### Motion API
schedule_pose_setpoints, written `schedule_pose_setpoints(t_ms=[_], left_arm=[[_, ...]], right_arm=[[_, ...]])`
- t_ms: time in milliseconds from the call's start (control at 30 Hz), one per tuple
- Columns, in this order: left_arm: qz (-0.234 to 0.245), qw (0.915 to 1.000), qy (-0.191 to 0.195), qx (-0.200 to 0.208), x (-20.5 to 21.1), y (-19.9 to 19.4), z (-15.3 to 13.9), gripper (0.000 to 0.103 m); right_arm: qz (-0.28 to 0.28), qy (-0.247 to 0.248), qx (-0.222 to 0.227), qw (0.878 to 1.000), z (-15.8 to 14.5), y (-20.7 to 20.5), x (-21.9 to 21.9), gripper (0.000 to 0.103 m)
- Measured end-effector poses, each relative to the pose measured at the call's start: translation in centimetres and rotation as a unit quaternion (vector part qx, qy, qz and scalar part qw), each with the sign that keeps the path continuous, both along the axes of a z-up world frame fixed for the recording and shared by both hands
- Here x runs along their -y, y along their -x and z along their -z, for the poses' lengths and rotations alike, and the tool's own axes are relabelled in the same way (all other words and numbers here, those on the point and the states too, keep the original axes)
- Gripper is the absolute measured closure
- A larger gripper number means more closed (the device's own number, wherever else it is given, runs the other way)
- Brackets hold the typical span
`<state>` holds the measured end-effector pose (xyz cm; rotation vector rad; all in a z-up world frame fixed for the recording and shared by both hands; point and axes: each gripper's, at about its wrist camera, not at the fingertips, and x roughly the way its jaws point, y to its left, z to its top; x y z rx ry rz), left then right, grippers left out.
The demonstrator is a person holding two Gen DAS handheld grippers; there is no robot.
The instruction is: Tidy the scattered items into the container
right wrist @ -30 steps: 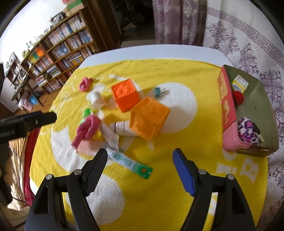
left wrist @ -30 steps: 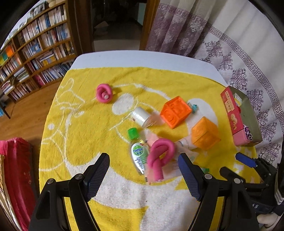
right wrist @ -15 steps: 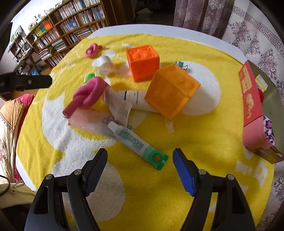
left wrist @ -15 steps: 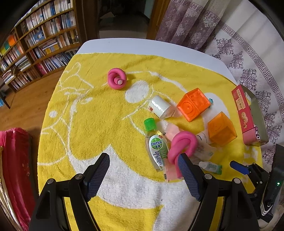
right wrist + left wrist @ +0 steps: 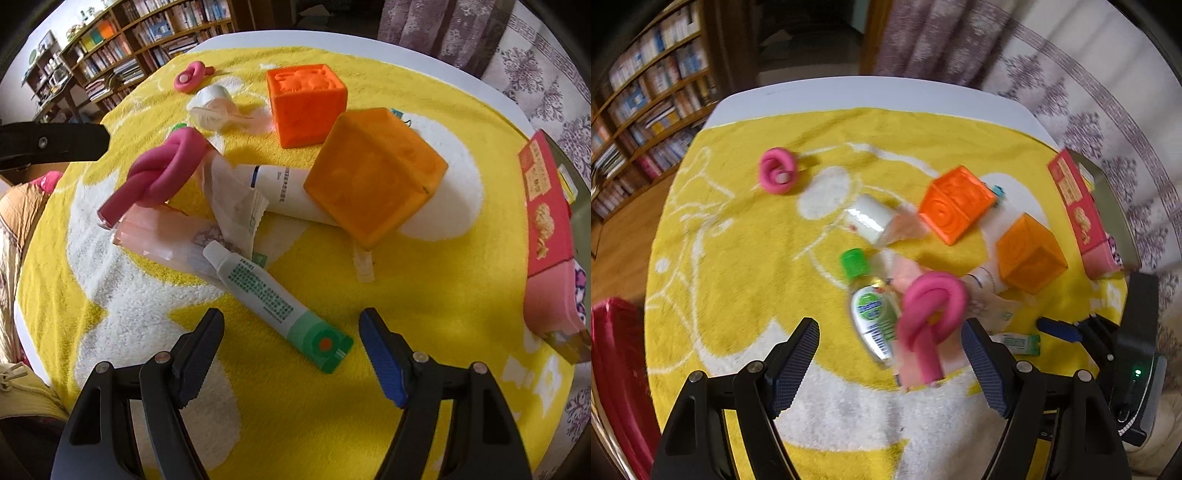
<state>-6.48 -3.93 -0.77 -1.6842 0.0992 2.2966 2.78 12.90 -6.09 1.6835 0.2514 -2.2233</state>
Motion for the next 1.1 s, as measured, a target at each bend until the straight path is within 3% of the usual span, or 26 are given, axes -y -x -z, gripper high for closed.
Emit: schedule_pose_setpoints(t_ms=[67,233,333,400,533,600,700,1100], left_arm=[[0.017,0.9998,0.005,0.004,-1.0,0.1,0.7,0.022],[0.037,0.9992,0.011,0.013,-2.6,0.2,2.0,0.022],[0.04,0.9989,0.019,0.013,-3.2,0.5,2.6,0.022],[0.043,0.9988,0.021,0.013,-3.6,0.6,3.0,0.022],[0.038,0.999,0.012,0.02,-3.9,0.8,3.9,0.023],[0.031,0.9992,0.007,0.025,-3.8,0.8,4.2,0.051],[0.02,0.9994,-0.002,0.028,-3.5,1.0,4.1,0.054],[-0.001,0.9999,-0.013,-0.005,-4.2,-0.1,0.7,0.054]], right_arm=[[-0.008,-0.006,-0.006,1.0,0.1,0.2,0.1,0.027],[-0.022,-0.024,-0.017,0.999,0.1,0.3,0.2,0.04],[-0.02,-0.024,-0.018,0.999,-0.1,0.3,-0.4,0.053],[-0.018,-0.024,-0.017,0.999,-0.3,0.2,-0.9,0.068],[-0.01,-0.023,-0.014,1.0,-0.6,0.1,-1.9,0.074],[-0.007,-0.02,-0.012,1.0,-0.8,-0.1,-2.4,0.078],[0.0,-0.013,-0.013,1.0,-1.4,-0.6,-3.2,0.093],[0.023,0.061,-0.006,0.998,-3.1,-0.4,-5.6,0.093]])
